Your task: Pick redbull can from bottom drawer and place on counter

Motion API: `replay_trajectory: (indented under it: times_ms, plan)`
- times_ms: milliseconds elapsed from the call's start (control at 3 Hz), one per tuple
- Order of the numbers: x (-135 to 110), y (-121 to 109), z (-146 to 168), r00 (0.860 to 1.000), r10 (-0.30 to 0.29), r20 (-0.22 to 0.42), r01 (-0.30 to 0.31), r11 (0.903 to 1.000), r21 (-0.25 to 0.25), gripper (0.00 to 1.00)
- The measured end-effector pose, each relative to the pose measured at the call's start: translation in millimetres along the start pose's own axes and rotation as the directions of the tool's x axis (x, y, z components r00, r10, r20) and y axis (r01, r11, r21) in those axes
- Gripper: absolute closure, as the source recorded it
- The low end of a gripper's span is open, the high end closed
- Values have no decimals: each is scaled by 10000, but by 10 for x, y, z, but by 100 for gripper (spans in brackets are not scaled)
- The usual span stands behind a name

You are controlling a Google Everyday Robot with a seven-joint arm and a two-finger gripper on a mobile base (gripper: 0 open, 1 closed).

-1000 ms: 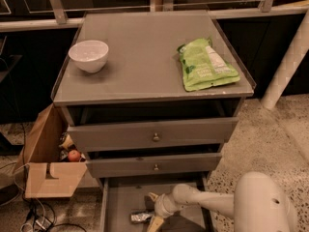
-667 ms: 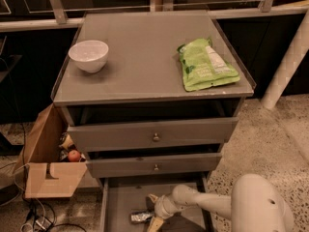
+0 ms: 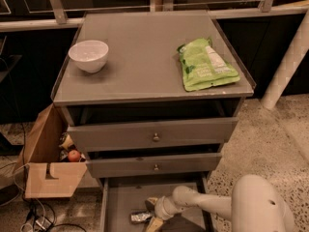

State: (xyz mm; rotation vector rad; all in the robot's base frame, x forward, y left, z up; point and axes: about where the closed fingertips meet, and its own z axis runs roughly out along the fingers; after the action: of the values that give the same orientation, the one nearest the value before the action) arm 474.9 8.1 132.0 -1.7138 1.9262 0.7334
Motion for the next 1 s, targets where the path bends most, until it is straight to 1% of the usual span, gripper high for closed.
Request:
replay_trajectory:
  times_ms: [333,667,1000]
  plan:
    - [0,0,0,10000,0,0,0,10000,0,40]
    - [0,0,0,10000,0,0,0,10000,-1,71]
    - [0,1,1,10000,0,0,0,10000,-1,94]
